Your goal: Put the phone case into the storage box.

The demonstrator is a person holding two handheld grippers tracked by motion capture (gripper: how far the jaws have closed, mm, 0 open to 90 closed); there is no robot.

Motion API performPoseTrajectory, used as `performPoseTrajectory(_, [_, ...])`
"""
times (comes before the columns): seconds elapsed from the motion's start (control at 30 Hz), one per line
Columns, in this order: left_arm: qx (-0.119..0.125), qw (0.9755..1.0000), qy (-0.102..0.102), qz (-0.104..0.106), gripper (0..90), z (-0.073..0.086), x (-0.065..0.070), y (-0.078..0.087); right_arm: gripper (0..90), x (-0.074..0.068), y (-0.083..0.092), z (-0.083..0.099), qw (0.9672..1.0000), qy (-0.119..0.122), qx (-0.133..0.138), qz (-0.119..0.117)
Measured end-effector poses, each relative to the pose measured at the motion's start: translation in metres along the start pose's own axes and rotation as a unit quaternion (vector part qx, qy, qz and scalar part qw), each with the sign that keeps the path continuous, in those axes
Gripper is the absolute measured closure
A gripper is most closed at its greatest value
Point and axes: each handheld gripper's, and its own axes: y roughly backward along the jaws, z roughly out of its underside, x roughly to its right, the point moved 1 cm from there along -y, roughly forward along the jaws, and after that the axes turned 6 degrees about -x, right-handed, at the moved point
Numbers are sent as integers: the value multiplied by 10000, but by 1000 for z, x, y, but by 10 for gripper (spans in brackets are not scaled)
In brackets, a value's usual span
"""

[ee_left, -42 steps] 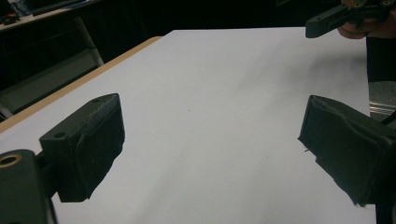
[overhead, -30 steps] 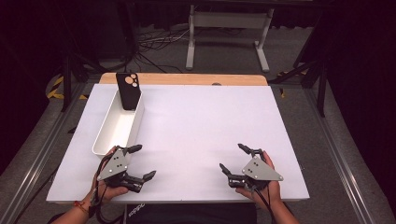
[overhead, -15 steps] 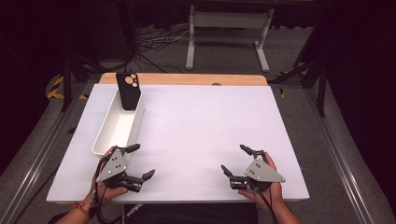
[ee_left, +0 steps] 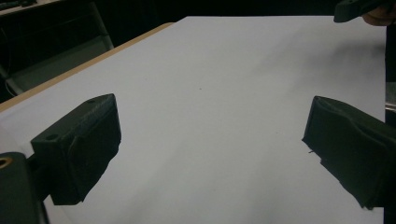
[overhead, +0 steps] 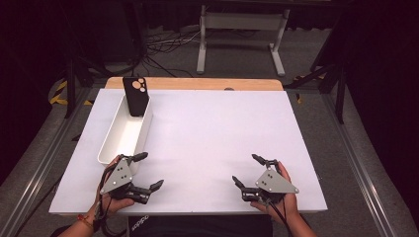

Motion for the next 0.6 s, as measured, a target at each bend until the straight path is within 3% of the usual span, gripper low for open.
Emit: performPoseTrajectory(0.6, [-37, 10000, 5, 44, 51, 0, 0, -2, 140, -2, -2, 2, 9999, 50, -47, -97])
